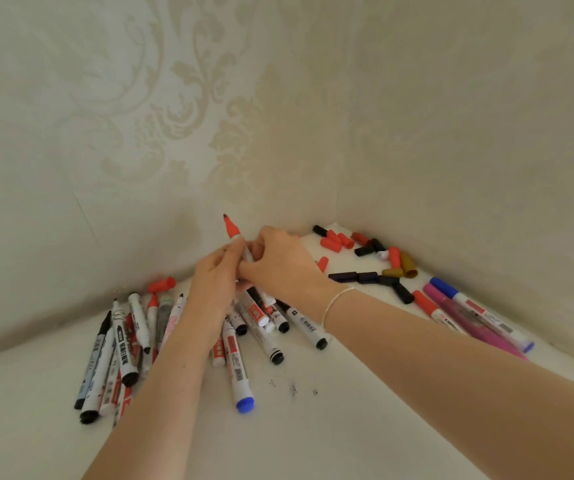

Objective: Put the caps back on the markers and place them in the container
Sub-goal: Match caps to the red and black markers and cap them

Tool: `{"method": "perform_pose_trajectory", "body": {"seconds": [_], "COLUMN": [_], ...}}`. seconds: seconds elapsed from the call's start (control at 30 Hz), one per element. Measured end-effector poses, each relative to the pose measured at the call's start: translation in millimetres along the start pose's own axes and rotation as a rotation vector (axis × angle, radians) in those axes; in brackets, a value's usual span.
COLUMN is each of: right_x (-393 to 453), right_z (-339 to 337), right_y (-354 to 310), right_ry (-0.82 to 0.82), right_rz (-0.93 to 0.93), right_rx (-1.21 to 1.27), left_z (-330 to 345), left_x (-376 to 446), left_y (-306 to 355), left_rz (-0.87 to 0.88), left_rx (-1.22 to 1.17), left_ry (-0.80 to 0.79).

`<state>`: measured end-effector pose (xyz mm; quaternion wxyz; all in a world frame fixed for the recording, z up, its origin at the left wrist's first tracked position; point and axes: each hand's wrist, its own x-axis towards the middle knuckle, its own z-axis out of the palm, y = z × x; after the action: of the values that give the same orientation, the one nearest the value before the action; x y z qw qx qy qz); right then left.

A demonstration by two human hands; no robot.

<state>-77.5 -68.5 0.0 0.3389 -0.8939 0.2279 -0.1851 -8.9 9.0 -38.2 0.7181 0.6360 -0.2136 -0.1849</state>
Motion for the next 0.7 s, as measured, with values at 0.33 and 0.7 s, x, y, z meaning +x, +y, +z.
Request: {"method": "perform_pose_trajectory", "body": {"seconds": [0.33, 0.7], "right_x": [26, 35], "right_z": [-54, -85], "right_y": [51, 100], "right_ry": [0.185, -0.211], "right_rz": [0.22, 0.225], "right_rx": [0.011, -0.362], "left_z": [23, 58], "left_x": [-4, 6], "left_y": [13, 20], "left_rz": [0.136, 0.201], "left_rx": [-0.033, 0.029], "left_ry": [0.071, 0.001]}}
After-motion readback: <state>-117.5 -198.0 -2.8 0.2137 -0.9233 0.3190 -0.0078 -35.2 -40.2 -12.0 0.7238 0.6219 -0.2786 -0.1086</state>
